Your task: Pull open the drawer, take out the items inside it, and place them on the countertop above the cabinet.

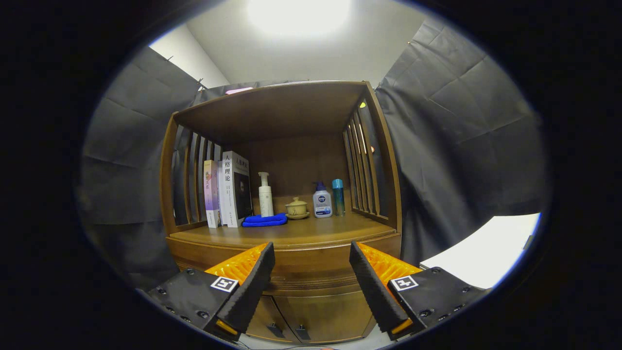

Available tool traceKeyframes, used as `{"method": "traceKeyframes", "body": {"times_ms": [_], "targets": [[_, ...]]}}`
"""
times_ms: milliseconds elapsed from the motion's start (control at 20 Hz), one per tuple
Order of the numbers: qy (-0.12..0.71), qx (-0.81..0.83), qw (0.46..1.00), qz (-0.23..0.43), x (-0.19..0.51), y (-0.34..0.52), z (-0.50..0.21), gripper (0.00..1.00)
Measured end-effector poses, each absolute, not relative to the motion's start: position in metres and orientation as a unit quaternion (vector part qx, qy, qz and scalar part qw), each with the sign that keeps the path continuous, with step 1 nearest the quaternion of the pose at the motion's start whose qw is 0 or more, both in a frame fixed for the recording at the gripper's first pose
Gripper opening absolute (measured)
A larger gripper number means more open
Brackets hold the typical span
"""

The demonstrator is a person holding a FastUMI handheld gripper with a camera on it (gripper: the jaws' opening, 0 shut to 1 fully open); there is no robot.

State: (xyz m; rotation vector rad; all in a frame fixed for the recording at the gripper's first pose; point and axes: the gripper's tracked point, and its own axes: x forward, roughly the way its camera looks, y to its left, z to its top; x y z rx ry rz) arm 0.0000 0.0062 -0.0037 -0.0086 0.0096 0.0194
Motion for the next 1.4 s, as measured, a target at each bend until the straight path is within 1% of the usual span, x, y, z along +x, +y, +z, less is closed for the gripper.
{"method": "traceKeyframes", "body": {"times_ms": [400, 800, 1050, 1400], "targets": [[0.003, -0.008, 1.000, 0.016, -0.001, 0.012, -0.003, 0.98], [0.011, -0.005, 0.999, 0.036, 0.002, 0.033, -0.002, 0.98], [0.032, -0.019, 0.997, 0.066, 0.015, 0.062, -0.017, 0.98], [0.083, -0.026, 0.993, 0.080, 0.050, 0.097, -0.061, 0.98]]}}
